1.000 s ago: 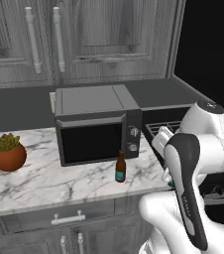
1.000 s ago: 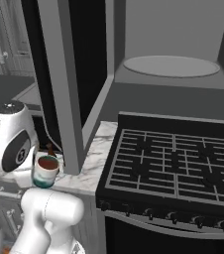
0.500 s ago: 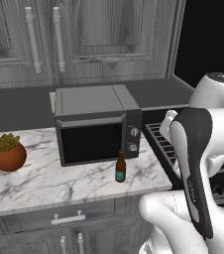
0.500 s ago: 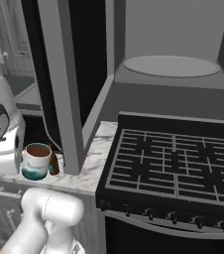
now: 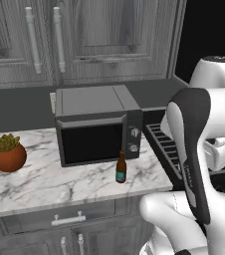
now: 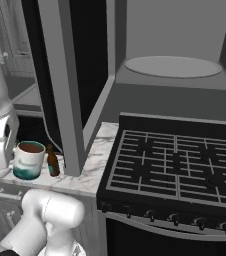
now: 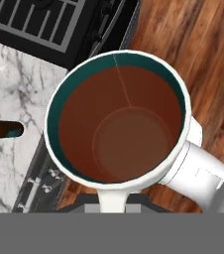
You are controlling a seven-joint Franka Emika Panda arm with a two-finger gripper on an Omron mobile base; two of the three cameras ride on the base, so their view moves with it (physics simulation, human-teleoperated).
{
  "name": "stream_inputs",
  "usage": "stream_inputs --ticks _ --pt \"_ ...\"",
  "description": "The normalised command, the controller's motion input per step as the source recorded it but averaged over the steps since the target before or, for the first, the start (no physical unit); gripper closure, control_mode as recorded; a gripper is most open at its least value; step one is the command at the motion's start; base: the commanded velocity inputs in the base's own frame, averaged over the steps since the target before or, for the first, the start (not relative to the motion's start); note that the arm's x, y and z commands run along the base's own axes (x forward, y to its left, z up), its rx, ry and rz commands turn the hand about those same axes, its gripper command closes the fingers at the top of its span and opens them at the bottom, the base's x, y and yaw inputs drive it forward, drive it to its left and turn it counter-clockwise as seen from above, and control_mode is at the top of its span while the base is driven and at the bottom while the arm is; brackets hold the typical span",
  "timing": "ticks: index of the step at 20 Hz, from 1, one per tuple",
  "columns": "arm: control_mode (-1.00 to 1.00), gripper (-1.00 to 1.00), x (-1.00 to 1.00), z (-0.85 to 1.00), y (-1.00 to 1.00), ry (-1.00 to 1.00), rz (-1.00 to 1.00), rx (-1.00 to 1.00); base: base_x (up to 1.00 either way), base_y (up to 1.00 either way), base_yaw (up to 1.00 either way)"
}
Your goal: Place the microwavable item in the microwave. Then, close the microwave door and press the start button.
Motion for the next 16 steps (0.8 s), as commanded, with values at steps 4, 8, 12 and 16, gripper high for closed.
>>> stream_inputs --ticks 4,8,12,16 --pt "-1.0 1.0 -0.04 -0.28 0.2 0.13 0.0 -0.03 0.0 0.0 0.0" --pt "-1.0 1.0 0.02 -0.47 0.26 0.08 0.0 -0.11 0.0 0.0 0.0" --pt "-1.0 1.0 0.0 -0.37 0.03 -0.13 0.0 -0.08 0.0 0.0 0.0" --pt "-1.0 1.0 0.04 -0.44 0.0 -0.07 0.0 -0.03 0.0 0.0 0.0"
